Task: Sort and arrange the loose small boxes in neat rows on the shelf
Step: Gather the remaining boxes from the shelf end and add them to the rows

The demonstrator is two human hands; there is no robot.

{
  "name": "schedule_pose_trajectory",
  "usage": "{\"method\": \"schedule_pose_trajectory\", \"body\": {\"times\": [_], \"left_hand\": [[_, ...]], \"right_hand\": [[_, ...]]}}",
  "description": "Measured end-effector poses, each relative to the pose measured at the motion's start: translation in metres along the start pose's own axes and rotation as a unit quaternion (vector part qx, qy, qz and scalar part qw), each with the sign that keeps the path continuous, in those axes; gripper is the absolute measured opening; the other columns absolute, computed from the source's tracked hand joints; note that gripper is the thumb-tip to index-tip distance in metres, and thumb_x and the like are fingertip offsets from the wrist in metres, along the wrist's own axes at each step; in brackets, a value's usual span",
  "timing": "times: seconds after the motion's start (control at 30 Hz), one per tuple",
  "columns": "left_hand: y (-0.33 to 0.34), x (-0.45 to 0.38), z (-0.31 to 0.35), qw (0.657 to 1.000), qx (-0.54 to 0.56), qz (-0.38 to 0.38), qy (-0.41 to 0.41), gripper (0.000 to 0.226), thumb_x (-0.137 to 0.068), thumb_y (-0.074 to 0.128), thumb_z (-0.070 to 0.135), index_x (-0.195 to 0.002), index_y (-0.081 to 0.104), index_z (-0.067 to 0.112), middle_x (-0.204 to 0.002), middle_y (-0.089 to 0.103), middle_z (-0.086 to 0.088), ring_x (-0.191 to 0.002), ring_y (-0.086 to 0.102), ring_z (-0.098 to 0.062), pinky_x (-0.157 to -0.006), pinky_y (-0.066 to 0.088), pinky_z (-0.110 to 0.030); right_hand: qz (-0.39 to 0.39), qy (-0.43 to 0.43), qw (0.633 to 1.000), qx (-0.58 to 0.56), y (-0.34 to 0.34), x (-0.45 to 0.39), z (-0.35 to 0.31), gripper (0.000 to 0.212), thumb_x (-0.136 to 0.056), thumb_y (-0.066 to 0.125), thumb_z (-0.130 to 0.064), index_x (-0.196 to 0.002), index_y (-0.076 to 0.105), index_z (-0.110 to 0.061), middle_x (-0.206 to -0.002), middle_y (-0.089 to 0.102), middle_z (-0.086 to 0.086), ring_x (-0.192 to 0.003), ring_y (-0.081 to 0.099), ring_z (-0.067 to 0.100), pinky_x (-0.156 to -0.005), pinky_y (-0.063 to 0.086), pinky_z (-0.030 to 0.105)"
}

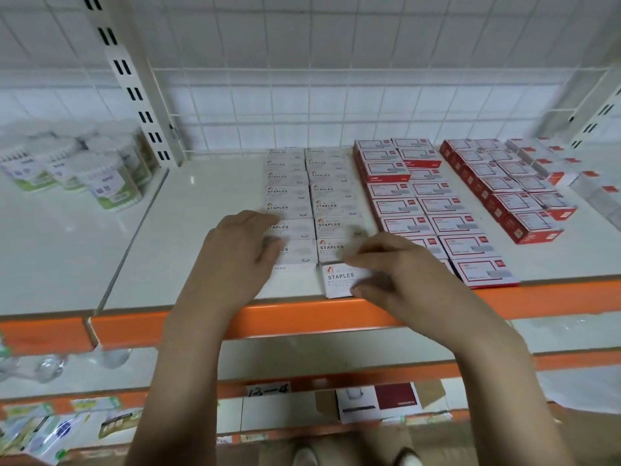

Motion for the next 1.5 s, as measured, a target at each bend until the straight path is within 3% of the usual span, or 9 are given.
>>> {"method": "schedule_pose_trajectory", "body": {"times": [0.2, 0.43, 0.5, 0.6, 0.77, 1.0, 1.27, 1.5], "left_hand": [[0.006, -0.004, 0.014, 1.000, 0.003, -0.012, 0.012, 0.048, -0.081, 0.044, 0.038, -0.119, 0.061, 0.013, -0.120, 0.061, -0.006, -0.111, 0.052, -0.028, -0.094, 0.038, -0.034], [0.006, -0.006, 0.017, 1.000, -0.010, -0.024, 0.003, 0.053, -0.079, 0.040, 0.041, -0.121, 0.059, 0.014, -0.123, 0.059, -0.005, -0.114, 0.050, -0.027, -0.095, 0.036, -0.032], [0.007, -0.008, 0.020, 1.000, -0.012, -0.025, 0.005, 0.053, -0.079, 0.040, 0.041, -0.122, 0.059, 0.014, -0.124, 0.059, -0.006, -0.115, 0.050, -0.028, -0.097, 0.036, -0.034], [0.008, -0.014, 0.031, 0.999, -0.017, -0.021, 0.025, 0.050, -0.081, 0.043, 0.038, -0.120, 0.060, 0.012, -0.122, 0.060, -0.007, -0.113, 0.052, -0.030, -0.096, 0.038, -0.035], [0.020, -0.031, 0.064, 0.998, -0.010, -0.023, 0.050, 0.035, -0.093, 0.053, 0.029, -0.125, 0.056, 0.015, -0.129, 0.055, -0.003, -0.120, 0.046, -0.024, -0.102, 0.033, -0.036], [0.073, -0.048, 0.171, 0.992, -0.019, -0.053, 0.109, 0.040, -0.095, 0.045, 0.037, -0.133, 0.046, 0.026, -0.139, 0.045, 0.007, -0.129, 0.035, -0.013, -0.108, 0.025, -0.033], [0.169, -0.053, 0.338, 0.978, 0.008, -0.096, 0.186, 0.039, -0.094, 0.047, 0.035, -0.130, 0.049, 0.022, -0.133, 0.050, 0.003, -0.123, 0.041, -0.016, -0.104, 0.031, -0.034], [0.241, -0.042, 0.467, 0.962, 0.021, -0.127, 0.241, 0.036, -0.094, 0.049, 0.033, -0.129, 0.051, 0.022, -0.128, 0.053, 0.004, -0.121, 0.043, -0.015, -0.097, 0.028, -0.027]], "right_hand": [[-0.009, -0.008, 1.000, 0.003, 0.004, 0.001, -0.001, 0.031, -0.086, 0.065, -0.018, -0.116, 0.065, -0.021, -0.097, 0.042, -0.011, -0.095, 0.038, 0.001, -0.083, 0.024, -0.003], [-0.006, 0.004, 1.000, -0.014, 0.005, -0.005, 0.003, 0.031, -0.084, 0.067, -0.019, -0.115, 0.066, -0.022, -0.100, 0.044, -0.009, -0.098, 0.039, -0.001, -0.085, 0.023, -0.004], [-0.005, 0.007, 1.000, -0.008, 0.004, -0.004, 0.004, 0.033, -0.085, 0.065, -0.024, -0.118, 0.064, -0.023, -0.104, 0.046, -0.010, -0.105, 0.041, 0.002, -0.090, 0.025, 0.001], [0.017, 0.008, 1.000, 0.009, -0.009, -0.002, 0.008, 0.036, -0.087, 0.062, -0.031, -0.121, 0.062, -0.021, -0.113, 0.050, -0.013, -0.113, 0.045, 0.008, -0.096, 0.034, 0.017], [0.081, 0.043, 0.995, 0.042, -0.048, 0.014, 0.036, 0.033, -0.089, 0.059, -0.021, -0.121, 0.061, -0.015, -0.113, 0.056, -0.002, -0.110, 0.049, 0.016, -0.089, 0.034, 0.020], [0.140, 0.124, 0.979, 0.079, -0.112, 0.073, 0.124, 0.030, -0.088, 0.059, -0.022, -0.117, 0.063, -0.016, -0.109, 0.058, -0.001, -0.106, 0.052, 0.019, -0.085, 0.033, 0.018], [0.177, 0.214, 0.954, 0.112, -0.203, 0.188, 0.251, 0.029, -0.087, 0.059, -0.016, -0.116, 0.064, -0.014, -0.111, 0.058, 0.003, -0.106, 0.052, 0.021, -0.081, 0.030, 0.014], [0.183, 0.265, 0.940, 0.108, -0.255, 0.285, 0.338, 0.029, -0.088, 0.059, -0.021, -0.116, 0.063, -0.016, -0.110, 0.059, 0.002, -0.106, 0.052, 0.019, -0.082, 0.036, 0.021]]}}
Point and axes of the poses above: each hand's wrist, its own x-axis away from the middle knuckle, its own y-axis out of the palm, z = x × y, the point moved 7 cm from there along -x, towards the middle knuckle
